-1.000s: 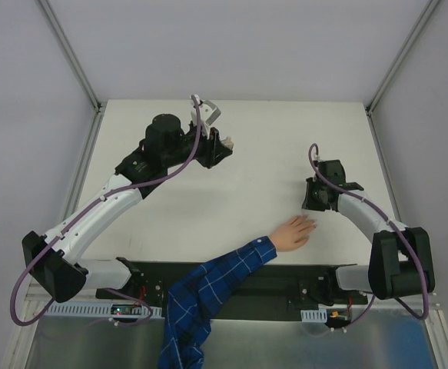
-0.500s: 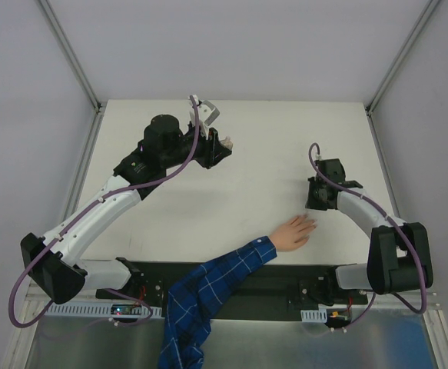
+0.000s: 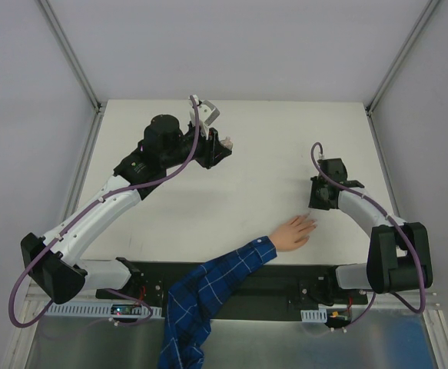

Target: Paint the nails

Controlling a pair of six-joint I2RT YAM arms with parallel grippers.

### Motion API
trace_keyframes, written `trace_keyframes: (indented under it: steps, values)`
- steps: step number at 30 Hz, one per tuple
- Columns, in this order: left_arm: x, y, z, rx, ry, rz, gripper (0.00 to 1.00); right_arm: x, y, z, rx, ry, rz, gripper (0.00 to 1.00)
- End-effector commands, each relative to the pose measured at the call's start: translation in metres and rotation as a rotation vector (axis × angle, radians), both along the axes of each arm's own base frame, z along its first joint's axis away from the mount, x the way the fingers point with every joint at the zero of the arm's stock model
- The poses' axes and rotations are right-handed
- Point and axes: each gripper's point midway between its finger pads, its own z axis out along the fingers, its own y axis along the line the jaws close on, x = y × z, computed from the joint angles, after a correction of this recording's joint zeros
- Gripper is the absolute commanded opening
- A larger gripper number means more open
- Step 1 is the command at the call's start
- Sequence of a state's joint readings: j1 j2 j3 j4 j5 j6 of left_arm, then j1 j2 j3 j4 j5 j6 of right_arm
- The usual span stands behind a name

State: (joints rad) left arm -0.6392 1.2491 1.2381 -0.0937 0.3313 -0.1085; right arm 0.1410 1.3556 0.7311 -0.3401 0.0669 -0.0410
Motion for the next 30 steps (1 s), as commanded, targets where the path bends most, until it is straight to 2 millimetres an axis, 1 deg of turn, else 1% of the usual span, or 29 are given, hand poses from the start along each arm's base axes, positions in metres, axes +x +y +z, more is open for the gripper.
trace_keyframes:
  steps: [1,8,16,23,24,25,30]
  values:
    - [0.006,0.004,0.018,-0.029,-0.055,0.017,0.0,0.006,0.001,0.009,0.014,-0.03,-0.003,0.0]
    - [0.006,0.004,0.013,-0.026,-0.042,0.019,0.0,0.002,0.01,0.012,0.044,-0.032,0.019,0.0]
    - [0.007,0.004,0.014,-0.028,-0.042,0.024,0.0,-0.001,0.015,0.014,0.062,-0.033,0.032,0.0]
    - [0.008,0.003,0.011,-0.028,-0.029,0.029,0.0,-0.006,0.017,0.016,0.066,-0.028,0.033,0.0]
    - [0.008,0.003,0.01,-0.028,-0.028,0.029,0.0,-0.006,0.018,0.016,0.067,-0.027,0.033,0.0]
    - [0.008,0.003,0.01,-0.028,-0.028,0.029,0.0,-0.007,0.023,0.017,0.094,-0.021,0.047,0.0]
    - [0.009,0.002,0.012,-0.034,-0.029,0.03,0.0,-0.012,0.026,0.016,0.105,-0.007,0.049,0.01]
